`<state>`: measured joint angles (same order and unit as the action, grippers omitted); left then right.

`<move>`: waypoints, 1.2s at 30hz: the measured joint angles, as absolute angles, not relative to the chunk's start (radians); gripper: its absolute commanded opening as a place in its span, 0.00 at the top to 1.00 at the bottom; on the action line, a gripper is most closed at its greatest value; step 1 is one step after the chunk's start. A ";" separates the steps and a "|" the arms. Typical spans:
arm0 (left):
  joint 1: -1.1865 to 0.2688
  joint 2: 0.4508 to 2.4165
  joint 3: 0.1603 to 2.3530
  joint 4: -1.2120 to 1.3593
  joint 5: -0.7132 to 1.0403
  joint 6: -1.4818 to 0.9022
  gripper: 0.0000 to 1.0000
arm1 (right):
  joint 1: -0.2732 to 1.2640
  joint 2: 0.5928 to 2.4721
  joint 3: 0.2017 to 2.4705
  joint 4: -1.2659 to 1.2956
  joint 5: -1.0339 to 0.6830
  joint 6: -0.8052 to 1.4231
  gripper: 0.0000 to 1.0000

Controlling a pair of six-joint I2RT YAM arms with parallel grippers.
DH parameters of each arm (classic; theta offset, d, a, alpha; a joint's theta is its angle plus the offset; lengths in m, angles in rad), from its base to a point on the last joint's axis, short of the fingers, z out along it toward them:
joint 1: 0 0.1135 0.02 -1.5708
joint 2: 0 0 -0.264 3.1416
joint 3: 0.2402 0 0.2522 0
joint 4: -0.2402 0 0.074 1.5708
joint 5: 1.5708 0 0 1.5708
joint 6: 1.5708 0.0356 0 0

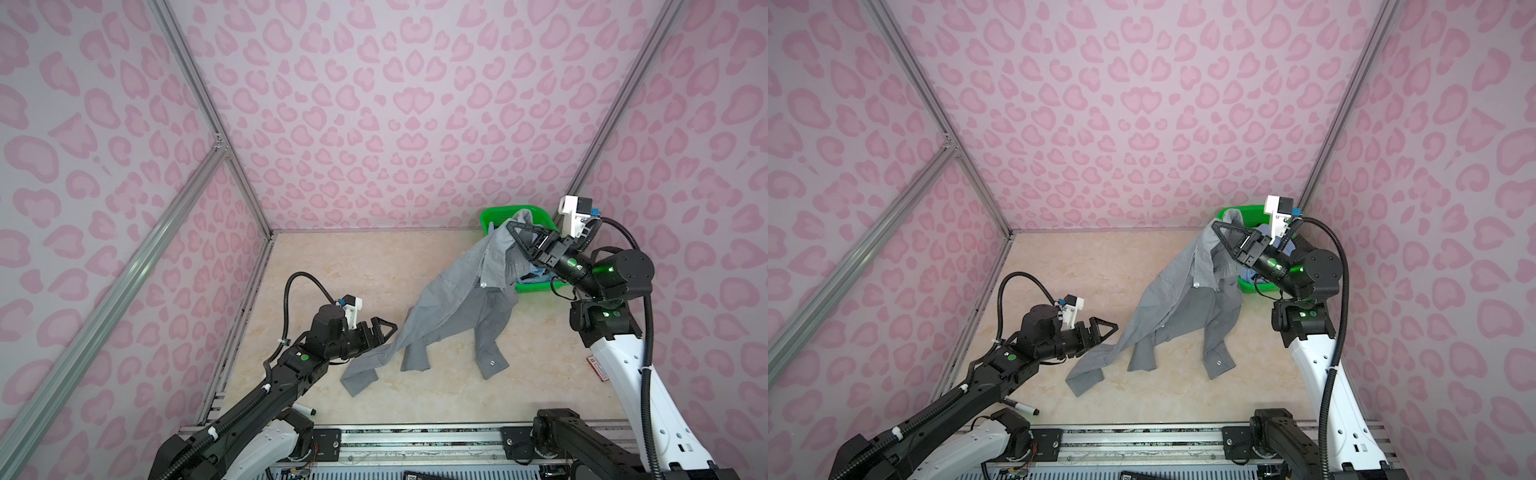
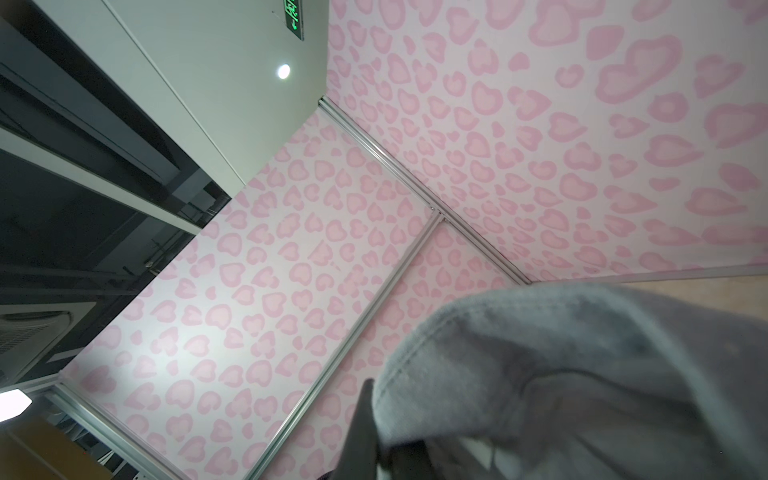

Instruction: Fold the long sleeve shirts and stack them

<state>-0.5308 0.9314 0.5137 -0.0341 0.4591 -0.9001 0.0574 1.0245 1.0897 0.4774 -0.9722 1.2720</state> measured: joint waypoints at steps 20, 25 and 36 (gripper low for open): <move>-0.692 0.951 0.484 0.209 0.557 -0.836 0.10 | 0.266 1.205 1.450 0.211 -0.920 1.085 1.00; -0.707 0.949 0.484 0.150 0.537 -0.801 0.02 | 0.275 1.220 1.487 0.181 -0.920 1.068 1.00; -0.738 0.992 0.509 -0.057 0.362 -0.671 0.70 | 0.279 1.223 1.534 0.127 -0.920 1.024 1.00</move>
<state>-0.7380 0.9924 0.5091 -0.0566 0.3622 -0.6712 0.2794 1.2228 1.5345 0.1272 -0.9199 1.0237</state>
